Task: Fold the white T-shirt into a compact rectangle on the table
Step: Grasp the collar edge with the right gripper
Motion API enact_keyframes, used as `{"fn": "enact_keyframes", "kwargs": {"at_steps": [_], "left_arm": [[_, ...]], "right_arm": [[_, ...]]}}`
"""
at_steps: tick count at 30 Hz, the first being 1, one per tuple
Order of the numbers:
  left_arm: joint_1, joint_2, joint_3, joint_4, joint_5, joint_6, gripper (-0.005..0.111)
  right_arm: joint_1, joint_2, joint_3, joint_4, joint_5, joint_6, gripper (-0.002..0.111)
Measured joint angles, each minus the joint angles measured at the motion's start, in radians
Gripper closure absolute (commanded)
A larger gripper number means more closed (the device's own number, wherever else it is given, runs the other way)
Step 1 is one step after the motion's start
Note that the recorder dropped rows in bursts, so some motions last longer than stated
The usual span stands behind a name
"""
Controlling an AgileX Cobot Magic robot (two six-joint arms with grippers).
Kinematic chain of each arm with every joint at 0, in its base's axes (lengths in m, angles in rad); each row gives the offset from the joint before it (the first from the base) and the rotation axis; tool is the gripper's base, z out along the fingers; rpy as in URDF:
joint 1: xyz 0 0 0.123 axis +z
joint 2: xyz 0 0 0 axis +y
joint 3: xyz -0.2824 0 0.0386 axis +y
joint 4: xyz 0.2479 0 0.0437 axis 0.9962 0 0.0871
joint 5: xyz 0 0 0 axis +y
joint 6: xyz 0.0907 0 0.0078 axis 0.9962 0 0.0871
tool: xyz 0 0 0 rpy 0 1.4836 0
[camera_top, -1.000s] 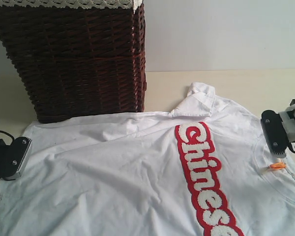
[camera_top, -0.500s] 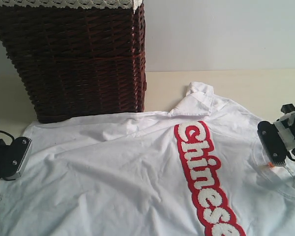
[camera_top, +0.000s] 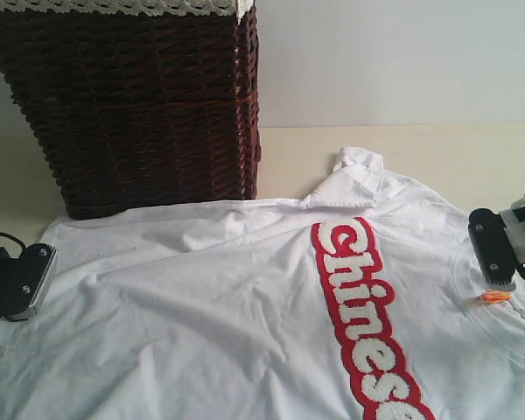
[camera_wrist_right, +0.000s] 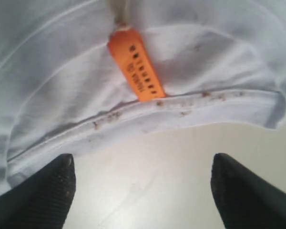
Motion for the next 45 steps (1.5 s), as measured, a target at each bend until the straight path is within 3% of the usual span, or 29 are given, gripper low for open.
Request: {"fn": "enact_keyframes", "kwargs": {"at_steps": [12,18,24,29,37,45], "left_arm": [[0.0,0.0,0.0,0.0,0.0,0.0,0.002],[0.0,0.0,0.0,0.0,0.0,0.0,0.002],[0.0,0.0,0.0,0.0,0.0,0.0,0.002],[0.0,0.0,0.0,0.0,0.0,0.0,0.002],[0.0,0.0,0.0,0.0,0.0,0.0,0.002],[0.0,0.0,0.0,0.0,0.0,0.0,0.002]], "right_arm": [[0.031,-0.038,0.0,0.126,-0.235,-0.008,0.035],[0.031,-0.048,0.0,0.199,-0.165,-0.038,0.027],[0.031,-0.048,0.0,0.148,-0.051,-0.046,0.026],[0.039,-0.048,0.0,0.135,-0.059,-0.004,0.025],[0.041,-0.048,0.0,0.135,-0.063,0.013,0.007],[0.041,-0.048,-0.003,0.132,-0.01,-0.009,0.008]]}}
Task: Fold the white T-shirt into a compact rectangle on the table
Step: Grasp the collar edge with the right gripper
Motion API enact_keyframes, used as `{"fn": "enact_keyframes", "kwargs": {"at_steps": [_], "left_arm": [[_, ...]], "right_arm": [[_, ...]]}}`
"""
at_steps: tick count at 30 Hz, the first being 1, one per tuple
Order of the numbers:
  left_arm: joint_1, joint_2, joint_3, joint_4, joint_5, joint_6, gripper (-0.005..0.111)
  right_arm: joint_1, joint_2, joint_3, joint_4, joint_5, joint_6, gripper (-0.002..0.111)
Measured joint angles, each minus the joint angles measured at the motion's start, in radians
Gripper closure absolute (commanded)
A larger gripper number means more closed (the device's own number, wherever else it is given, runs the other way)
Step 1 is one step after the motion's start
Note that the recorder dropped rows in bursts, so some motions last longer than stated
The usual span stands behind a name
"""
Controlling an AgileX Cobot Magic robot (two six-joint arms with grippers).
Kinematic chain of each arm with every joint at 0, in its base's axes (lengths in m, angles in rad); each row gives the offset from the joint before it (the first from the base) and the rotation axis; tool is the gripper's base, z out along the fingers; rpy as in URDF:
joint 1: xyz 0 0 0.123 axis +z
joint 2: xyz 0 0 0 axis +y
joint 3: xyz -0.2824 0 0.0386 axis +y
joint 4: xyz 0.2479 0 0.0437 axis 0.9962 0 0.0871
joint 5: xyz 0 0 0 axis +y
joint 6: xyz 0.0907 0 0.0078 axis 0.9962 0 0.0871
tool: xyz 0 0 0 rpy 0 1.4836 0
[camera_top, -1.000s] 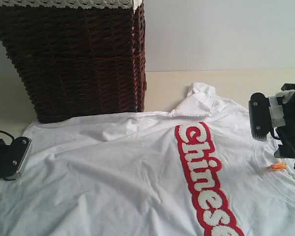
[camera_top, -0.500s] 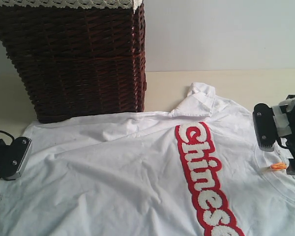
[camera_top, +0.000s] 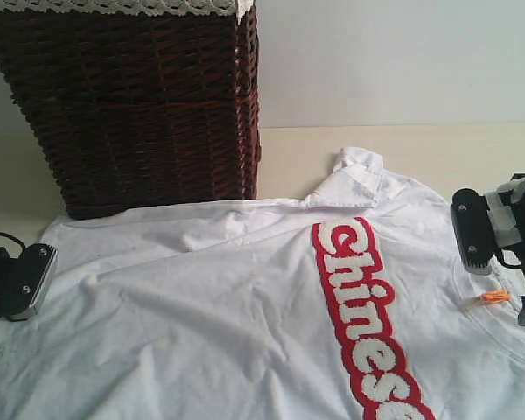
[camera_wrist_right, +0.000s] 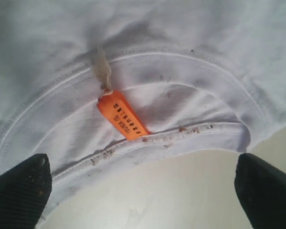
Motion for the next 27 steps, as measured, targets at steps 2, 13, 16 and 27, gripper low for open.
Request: {"fn": "enact_keyframes", "kwargs": {"at_steps": [2,13,16,27], "left_arm": [[0.0,0.0,0.0,0.0,0.0,0.0,0.002],[0.0,0.0,0.0,0.0,0.0,0.0,0.002],[0.0,0.0,0.0,0.0,0.0,0.0,0.002],[0.0,0.0,0.0,0.0,0.0,0.0,0.002]], "right_arm": [[0.0,0.0,-0.023,0.0,0.037,-0.005,0.008],[0.0,0.098,-0.196,0.023,0.244,-0.071,0.008],[0.0,0.143,-0.203,0.037,0.224,-0.113,0.008],[-0.014,0.218,-0.205,0.033,0.149,-0.163,0.008]]}}
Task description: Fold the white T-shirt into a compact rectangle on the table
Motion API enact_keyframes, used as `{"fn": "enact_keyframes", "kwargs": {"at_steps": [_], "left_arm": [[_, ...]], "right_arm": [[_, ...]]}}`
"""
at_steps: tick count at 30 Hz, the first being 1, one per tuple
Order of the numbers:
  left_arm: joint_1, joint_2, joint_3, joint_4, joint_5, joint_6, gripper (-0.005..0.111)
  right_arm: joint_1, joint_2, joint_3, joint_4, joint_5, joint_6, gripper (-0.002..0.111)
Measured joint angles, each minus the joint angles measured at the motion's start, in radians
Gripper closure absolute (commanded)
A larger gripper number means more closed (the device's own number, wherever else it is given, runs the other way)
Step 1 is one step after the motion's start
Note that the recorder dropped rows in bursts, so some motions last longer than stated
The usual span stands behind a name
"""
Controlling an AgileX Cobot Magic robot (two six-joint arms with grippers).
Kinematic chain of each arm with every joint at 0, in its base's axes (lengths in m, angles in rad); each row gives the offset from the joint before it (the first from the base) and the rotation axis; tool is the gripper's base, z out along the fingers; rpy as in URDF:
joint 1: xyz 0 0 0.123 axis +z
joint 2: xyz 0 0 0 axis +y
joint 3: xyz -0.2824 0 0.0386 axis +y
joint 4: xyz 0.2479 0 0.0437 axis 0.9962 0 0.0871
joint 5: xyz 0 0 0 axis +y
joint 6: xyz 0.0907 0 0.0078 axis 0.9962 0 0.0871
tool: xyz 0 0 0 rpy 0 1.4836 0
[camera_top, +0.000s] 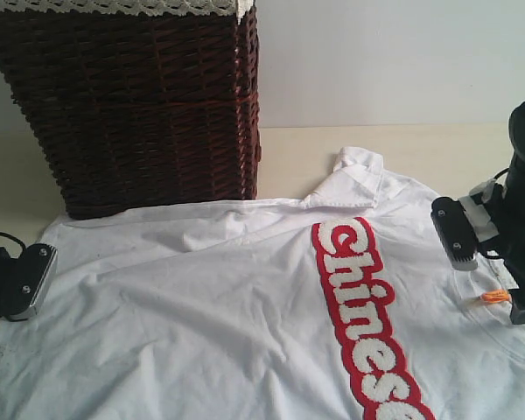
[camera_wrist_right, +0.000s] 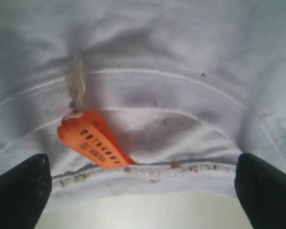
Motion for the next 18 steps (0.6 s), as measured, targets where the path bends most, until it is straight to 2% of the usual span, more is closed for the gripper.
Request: {"fn": "enact_keyframes", "kwargs": {"at_steps": [5,18], "left_arm": [[0.0,0.0,0.0,0.0,0.0,0.0,0.002],[0.0,0.0,0.0,0.0,0.0,0.0,0.002]], "right_arm": [[-0.04,0.002,0.0,0.011,0.0,-0.01,0.008],[-0.042,0.03,-0.002,0.057,0.008,-0.117,0.008]]}}
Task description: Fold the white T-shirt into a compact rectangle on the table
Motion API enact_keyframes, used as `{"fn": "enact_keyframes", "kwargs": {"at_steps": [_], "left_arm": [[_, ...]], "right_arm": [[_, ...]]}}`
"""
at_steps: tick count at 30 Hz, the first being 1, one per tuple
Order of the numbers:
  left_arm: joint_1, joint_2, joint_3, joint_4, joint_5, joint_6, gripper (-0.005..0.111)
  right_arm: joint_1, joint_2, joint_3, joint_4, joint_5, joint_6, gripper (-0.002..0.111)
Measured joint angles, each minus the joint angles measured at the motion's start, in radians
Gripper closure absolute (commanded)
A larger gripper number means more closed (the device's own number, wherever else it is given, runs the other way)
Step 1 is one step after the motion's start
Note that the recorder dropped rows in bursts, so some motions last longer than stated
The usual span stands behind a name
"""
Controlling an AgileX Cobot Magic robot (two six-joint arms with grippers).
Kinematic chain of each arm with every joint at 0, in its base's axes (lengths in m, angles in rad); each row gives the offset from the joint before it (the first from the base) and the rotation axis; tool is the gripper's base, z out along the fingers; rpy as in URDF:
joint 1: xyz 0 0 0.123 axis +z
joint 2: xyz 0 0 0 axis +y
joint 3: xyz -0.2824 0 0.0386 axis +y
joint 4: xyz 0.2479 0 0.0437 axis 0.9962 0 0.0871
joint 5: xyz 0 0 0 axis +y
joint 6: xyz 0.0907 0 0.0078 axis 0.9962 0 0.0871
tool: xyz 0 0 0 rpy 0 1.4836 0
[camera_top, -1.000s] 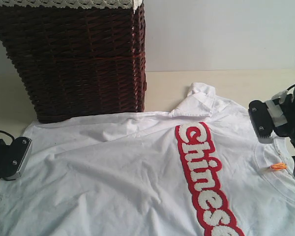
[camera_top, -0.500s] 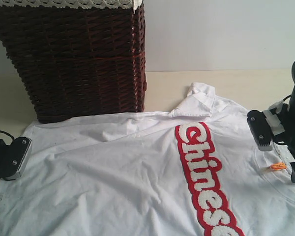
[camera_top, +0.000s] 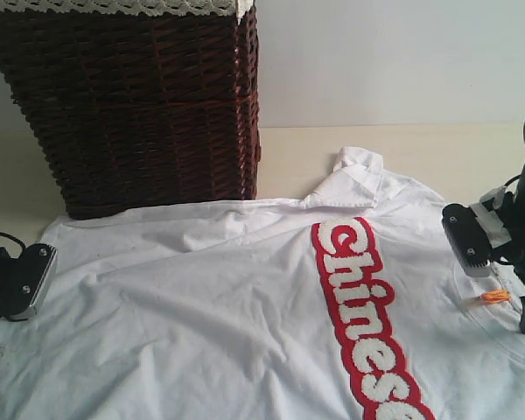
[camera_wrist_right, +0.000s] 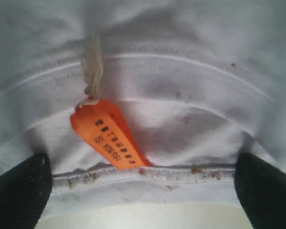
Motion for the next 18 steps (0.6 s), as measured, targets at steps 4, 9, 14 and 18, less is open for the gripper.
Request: {"fn": "enact_keyframes", "kwargs": {"at_steps": [4,9,14,18], "left_arm": [[0.0,0.0,0.0,0.0,0.0,0.0,0.002],[0.0,0.0,0.0,0.0,0.0,0.0,0.002],[0.0,0.0,0.0,0.0,0.0,0.0,0.002],[0.0,0.0,0.0,0.0,0.0,0.0,0.002]], "right_arm": [[0.0,0.016,-0.008,-0.003,0.008,0.004,0.008],[0.0,0.018,-0.011,-0.031,0.012,0.008,0.008],[0.0,0.019,-0.011,-0.036,0.014,0.01,0.008],[0.0,0.013,-0.011,-0.036,0.01,0.01,0.008]]}}
